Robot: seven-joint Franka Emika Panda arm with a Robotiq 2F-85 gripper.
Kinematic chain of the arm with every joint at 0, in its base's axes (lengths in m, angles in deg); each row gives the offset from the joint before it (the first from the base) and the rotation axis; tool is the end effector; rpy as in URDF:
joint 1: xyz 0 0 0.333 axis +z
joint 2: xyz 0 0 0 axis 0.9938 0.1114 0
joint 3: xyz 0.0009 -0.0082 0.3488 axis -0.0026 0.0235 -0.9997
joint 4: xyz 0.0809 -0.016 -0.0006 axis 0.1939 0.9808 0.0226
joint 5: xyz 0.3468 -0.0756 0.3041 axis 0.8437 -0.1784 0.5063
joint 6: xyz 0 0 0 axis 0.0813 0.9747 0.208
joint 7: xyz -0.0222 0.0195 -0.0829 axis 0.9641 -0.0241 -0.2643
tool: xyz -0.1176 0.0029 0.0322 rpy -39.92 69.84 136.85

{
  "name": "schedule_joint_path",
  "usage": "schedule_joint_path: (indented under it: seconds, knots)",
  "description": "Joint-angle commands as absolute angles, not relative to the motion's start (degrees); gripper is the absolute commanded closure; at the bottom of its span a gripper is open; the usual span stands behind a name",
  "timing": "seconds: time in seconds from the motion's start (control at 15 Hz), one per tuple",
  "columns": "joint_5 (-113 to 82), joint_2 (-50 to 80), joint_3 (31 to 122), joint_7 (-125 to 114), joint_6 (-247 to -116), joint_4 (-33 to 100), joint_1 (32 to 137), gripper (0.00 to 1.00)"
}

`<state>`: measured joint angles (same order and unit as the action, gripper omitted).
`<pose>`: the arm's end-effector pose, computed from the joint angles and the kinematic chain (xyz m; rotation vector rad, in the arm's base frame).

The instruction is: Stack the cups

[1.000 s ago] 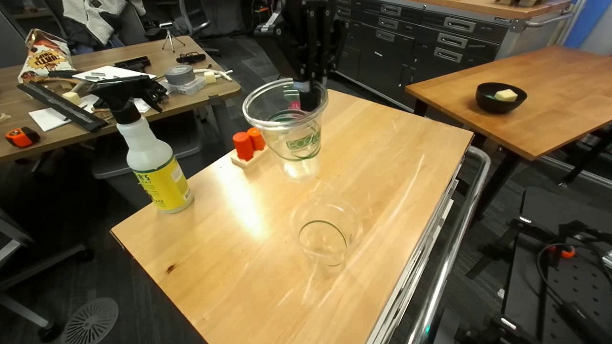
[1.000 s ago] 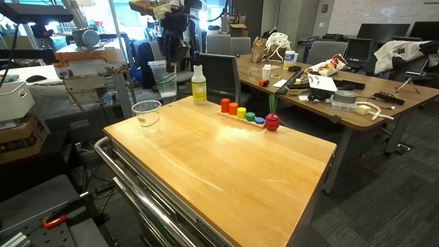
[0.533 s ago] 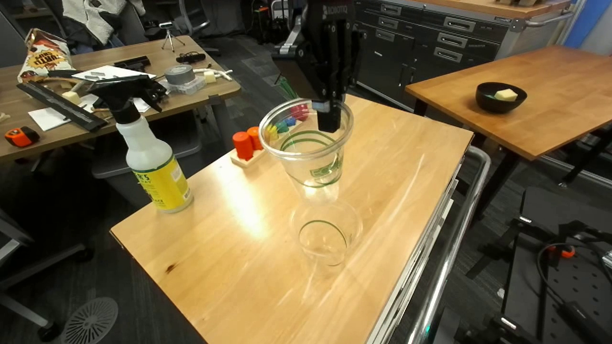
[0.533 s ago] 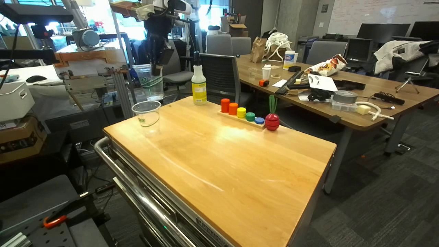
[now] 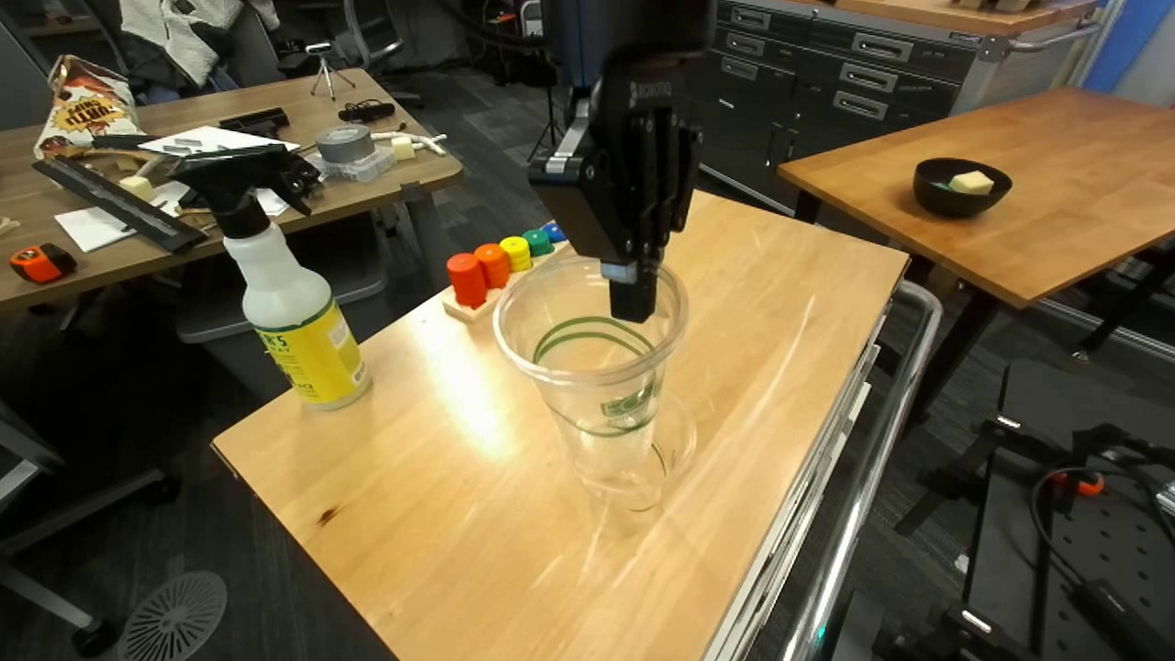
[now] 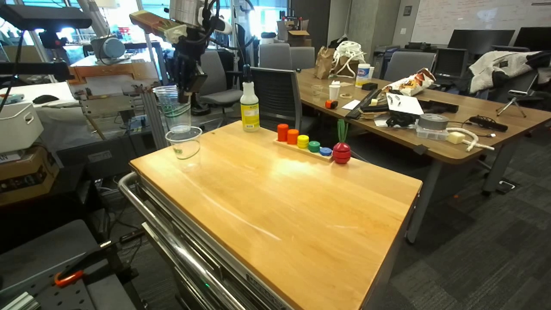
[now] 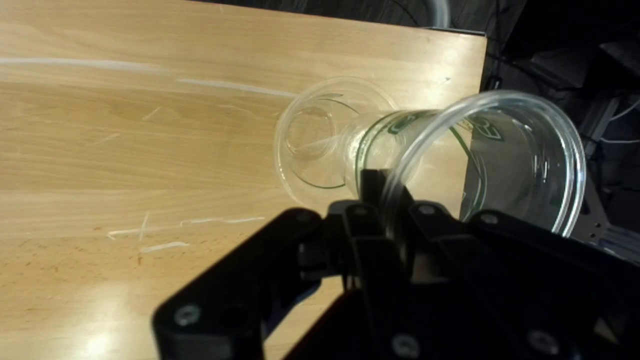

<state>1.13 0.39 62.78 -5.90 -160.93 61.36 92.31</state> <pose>0.5612 0.2044 0.3723 -2.9430 -0.1753 0.2708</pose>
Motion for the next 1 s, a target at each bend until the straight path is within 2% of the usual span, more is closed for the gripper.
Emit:
schedule_joint_path:
  seconds: [0.0,0.47,0.93]
  knots:
    - [4.10,0.29,62.37,-3.86,-162.90,62.97,92.88,0.98]
    - [1.67,0.83,62.80,-4.94,-162.84,63.94,92.46,0.98]
    - [-4.05,3.71,63.69,-5.27,-168.87,63.32,92.36,0.98]
